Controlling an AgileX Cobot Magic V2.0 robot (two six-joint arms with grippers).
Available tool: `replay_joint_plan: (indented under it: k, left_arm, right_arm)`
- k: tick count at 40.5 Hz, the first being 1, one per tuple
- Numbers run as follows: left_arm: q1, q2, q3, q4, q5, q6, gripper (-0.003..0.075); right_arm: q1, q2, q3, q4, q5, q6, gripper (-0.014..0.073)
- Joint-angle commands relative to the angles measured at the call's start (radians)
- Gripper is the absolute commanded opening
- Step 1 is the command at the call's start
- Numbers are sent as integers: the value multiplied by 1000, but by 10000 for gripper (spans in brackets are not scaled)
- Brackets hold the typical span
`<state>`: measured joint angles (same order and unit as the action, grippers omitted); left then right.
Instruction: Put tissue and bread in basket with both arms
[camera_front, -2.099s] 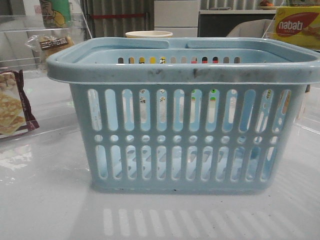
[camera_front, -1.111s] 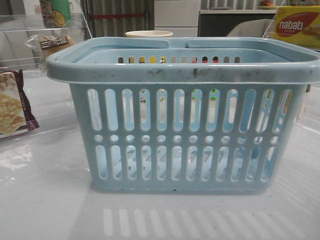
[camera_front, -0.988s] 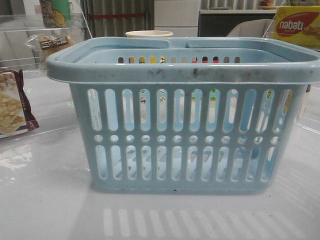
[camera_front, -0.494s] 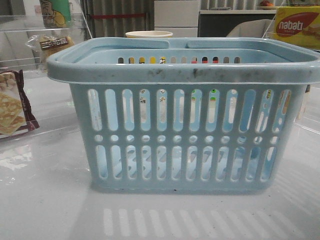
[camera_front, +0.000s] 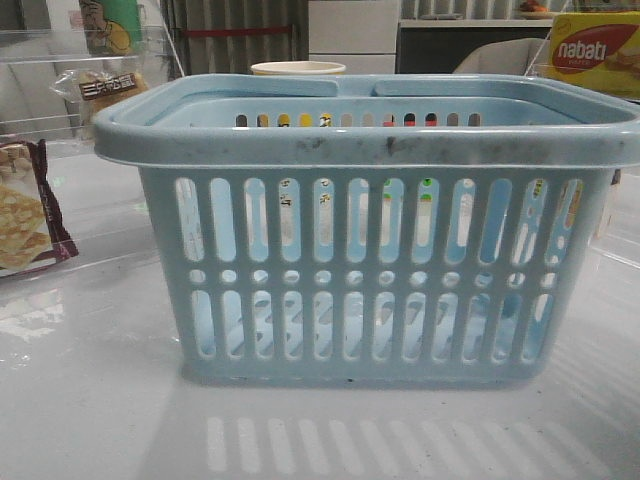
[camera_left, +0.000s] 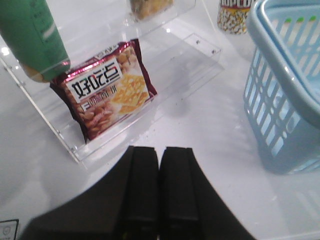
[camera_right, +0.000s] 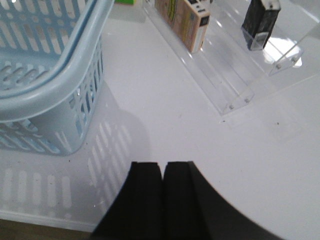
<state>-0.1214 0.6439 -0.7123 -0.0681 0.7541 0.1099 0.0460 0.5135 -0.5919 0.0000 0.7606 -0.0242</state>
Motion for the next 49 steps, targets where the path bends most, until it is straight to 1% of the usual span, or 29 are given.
replay_joint_plan:
  k: [1, 3, 5, 10, 12, 14, 16, 21, 27, 39, 44, 49]
  left_arm:
    - [0, 47, -19, -12, -71, -5, 103]
    - [0, 62, -18, -12, -71, 0, 122]
    - [0, 76, -18, -12, -79, 0, 179]
    - [0, 92, -18, -12, -101, 0, 385]
    - [0, 92, -18, -12, -115, 0, 452]
    - [0, 92, -18, -13, -120, 0, 489]
    - [0, 92, -18, -13, -123, 0, 492]
    - [0, 92, -18, -13, -123, 0, 488]
    - [0, 92, -18, -13, -123, 0, 488]
    - [0, 92, -18, -13, -123, 0, 488]
    - [0, 92, -18, -13, -123, 0, 488]
    - [0, 92, -18, -13, -123, 0, 488]
  right_arm:
    - [-5, 40, -33, 0, -59, -1, 61]
    - [-5, 51, -33, 0, -60, -1, 81]
    - [-5, 66, -33, 0, -60, -1, 150]
    - [-5, 95, -33, 0, -87, -1, 366]
    - [-5, 105, -33, 0, -102, -1, 429]
    - [-5, 119, -33, 0, -119, -1, 477]
    - [-5, 135, -33, 0, -135, -1, 494]
    - [-10, 195, -39, -15, -175, 7, 486]
    - [-65, 305, -102, -15, -192, 14, 486]
    - [-238, 589, -333, -15, -196, 14, 486]
    - [-291, 723, -442, -15, -200, 14, 486]
    - [-318, 853, -542, -15, -203, 14, 486]
